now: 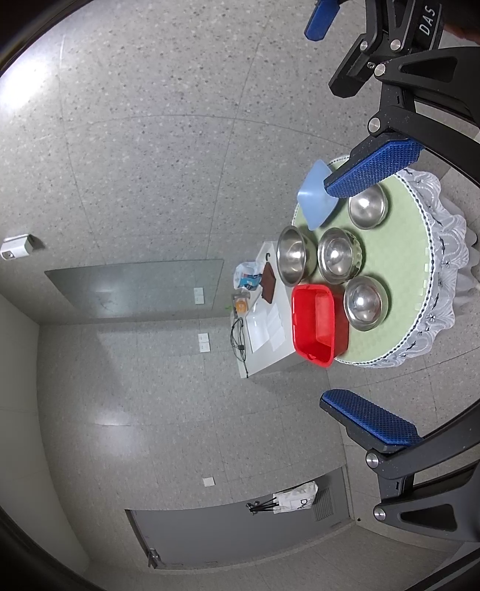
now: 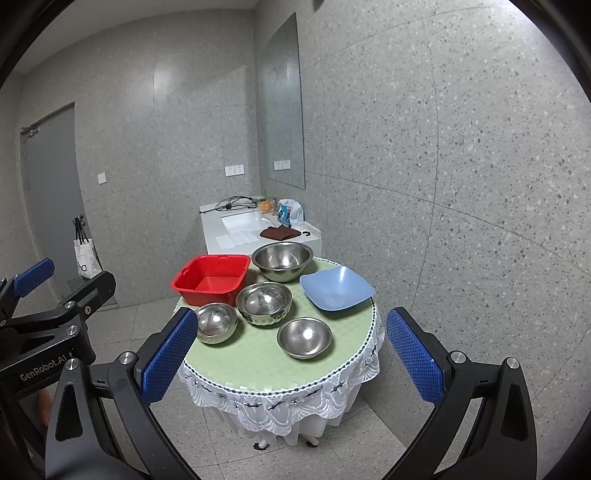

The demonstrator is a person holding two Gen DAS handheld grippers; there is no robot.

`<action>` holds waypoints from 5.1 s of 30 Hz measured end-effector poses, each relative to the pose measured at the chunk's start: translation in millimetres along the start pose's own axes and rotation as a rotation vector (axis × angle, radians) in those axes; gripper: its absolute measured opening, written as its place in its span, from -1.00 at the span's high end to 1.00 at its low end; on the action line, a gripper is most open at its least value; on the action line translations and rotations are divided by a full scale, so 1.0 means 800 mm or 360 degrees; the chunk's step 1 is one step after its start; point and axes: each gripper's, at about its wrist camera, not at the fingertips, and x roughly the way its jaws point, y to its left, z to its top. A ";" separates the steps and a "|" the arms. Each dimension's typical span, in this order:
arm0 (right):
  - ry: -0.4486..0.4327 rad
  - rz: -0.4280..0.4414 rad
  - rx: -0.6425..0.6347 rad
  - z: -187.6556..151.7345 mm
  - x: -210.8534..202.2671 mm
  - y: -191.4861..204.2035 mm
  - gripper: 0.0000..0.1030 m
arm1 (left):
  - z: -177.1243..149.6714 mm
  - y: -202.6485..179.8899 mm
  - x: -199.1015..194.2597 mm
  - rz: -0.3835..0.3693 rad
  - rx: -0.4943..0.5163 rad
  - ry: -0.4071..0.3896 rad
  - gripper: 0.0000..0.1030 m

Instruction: Organize plates and bowls

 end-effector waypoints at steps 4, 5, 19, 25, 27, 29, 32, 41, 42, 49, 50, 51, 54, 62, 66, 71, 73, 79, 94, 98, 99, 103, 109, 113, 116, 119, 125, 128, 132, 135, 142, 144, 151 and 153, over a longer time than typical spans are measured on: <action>0.0002 -0.0010 0.0014 0.002 0.004 0.000 -1.00 | -0.001 0.003 0.006 -0.0009 0.0006 -0.0003 -0.99; 0.0001 -0.0011 0.0019 0.001 0.005 0.000 -1.00 | -0.001 0.003 0.007 -0.0010 0.0009 -0.0003 -0.99; 0.0021 -0.0051 0.0065 0.002 0.031 0.011 -1.00 | 0.000 0.030 0.047 -0.0052 0.0034 0.0041 -0.99; 0.0050 -0.0050 0.0070 0.003 0.051 0.013 -1.00 | 0.003 0.036 0.070 -0.0047 0.0021 0.0067 -0.99; 0.0058 -0.0047 0.0069 0.005 0.060 0.010 -1.00 | 0.005 0.035 0.080 -0.0037 0.0020 0.0075 -0.99; 0.0062 -0.0036 0.0063 0.007 0.070 0.008 -1.00 | 0.010 0.032 0.097 -0.0018 0.0004 0.0098 -0.99; 0.0083 -0.0011 0.0048 0.010 0.089 -0.001 -1.00 | 0.015 0.026 0.123 0.0017 -0.0017 0.0133 -0.99; 0.0160 0.0087 0.0017 0.031 0.176 -0.052 -1.00 | 0.037 0.006 0.223 0.0237 -0.0082 0.0294 -0.99; 0.0170 0.0096 0.0017 0.033 0.184 -0.057 -1.00 | 0.038 0.005 0.237 0.0245 -0.0112 0.0329 -0.99; 0.0245 0.0144 0.0033 0.043 0.258 -0.099 -1.00 | 0.051 -0.023 0.316 0.0310 -0.0164 0.0485 -0.99; 0.0261 0.0151 0.0034 0.042 0.269 -0.103 -1.00 | 0.051 -0.022 0.325 0.0309 -0.0167 0.0501 -0.99; 0.0287 0.0156 0.0036 0.041 0.281 -0.107 -1.00 | 0.053 -0.023 0.335 0.0310 -0.0169 0.0519 -0.99; 0.0349 0.0193 0.0041 0.039 0.310 -0.110 -1.00 | 0.062 -0.022 0.372 0.0298 -0.0199 0.0557 -0.99; 0.0450 0.0230 0.0060 0.037 0.376 -0.114 -1.00 | 0.068 -0.010 0.458 0.0264 -0.0216 0.0651 -0.99; 0.0496 0.0201 0.0069 0.039 0.403 -0.114 -1.00 | 0.070 0.001 0.493 0.0247 -0.0203 0.0671 -0.99; 0.0511 0.0138 0.0092 0.044 0.432 -0.108 -1.00 | 0.076 0.020 0.545 0.0190 -0.0157 0.0662 -0.99; 0.0520 0.0098 0.0108 0.046 0.442 -0.105 -1.00 | 0.078 0.030 0.565 0.0159 -0.0148 0.0678 -0.99; 0.0526 -0.0011 0.0163 0.060 0.464 -0.091 -1.00 | 0.092 0.065 0.614 0.0062 -0.0107 0.0661 -0.99; 0.0581 0.0020 0.0234 0.108 0.563 -0.080 -1.00 | 0.141 0.073 0.764 -0.0238 0.0087 0.0739 -0.99; 0.0663 0.0078 0.0294 0.119 0.627 -0.099 -1.00 | 0.155 0.063 0.837 -0.0207 0.0100 0.0824 -0.99; 0.0692 0.0104 0.0310 0.120 0.645 -0.102 -1.00 | 0.155 0.059 0.853 -0.0202 0.0084 0.0859 -0.99; 0.0816 0.0172 0.0352 0.113 0.713 -0.113 -1.00 | 0.142 0.054 0.936 -0.0156 0.0078 0.1026 -0.90; 0.0980 0.0221 0.0392 0.088 0.796 -0.122 -0.80 | 0.122 0.034 1.024 -0.0130 0.0210 0.1179 -0.64; 0.1054 0.0240 0.0414 0.074 0.826 -0.125 -0.58 | 0.105 0.022 1.068 -0.0059 0.0270 0.1273 -0.45; 0.1099 0.0280 0.0420 0.066 0.840 -0.125 -0.32 | 0.101 0.020 1.092 -0.0063 0.0288 0.1315 -0.39; 0.1141 0.0317 0.0428 0.058 0.851 -0.125 -0.16 | 0.095 0.014 1.111 -0.0084 0.0331 0.1369 -0.02; 0.1213 0.0422 0.0475 0.044 0.869 -0.118 0.43 | 0.098 -0.010 1.128 -0.0057 0.0346 0.1351 0.27; 0.1187 0.0402 0.0493 0.045 0.867 -0.120 0.44 | 0.100 -0.008 1.111 -0.0097 0.0292 0.1309 0.33; 0.1131 0.0384 0.0528 0.054 0.854 -0.131 0.51 | 0.111 0.003 1.076 -0.0159 0.0228 0.1219 0.34; 0.1079 0.0384 0.0548 0.065 0.836 -0.136 0.51 | 0.130 0.015 1.039 -0.0199 0.0179 0.1145 0.34; 0.0899 0.0426 0.0496 0.123 0.765 -0.109 0.51 | 0.178 0.074 0.938 -0.0202 0.0086 0.0948 0.33; 0.0861 0.0461 0.0454 0.139 0.747 -0.086 0.51 | 0.184 0.098 0.913 -0.0167 0.0062 0.0911 0.33; 0.0867 0.0618 0.0314 0.155 0.718 0.013 0.51 | 0.171 0.203 0.820 0.0000 -0.0057 0.0874 0.33; 0.0910 0.0664 0.0289 0.146 0.722 0.043 0.51 | 0.159 0.227 0.806 0.0056 -0.0091 0.0896 0.34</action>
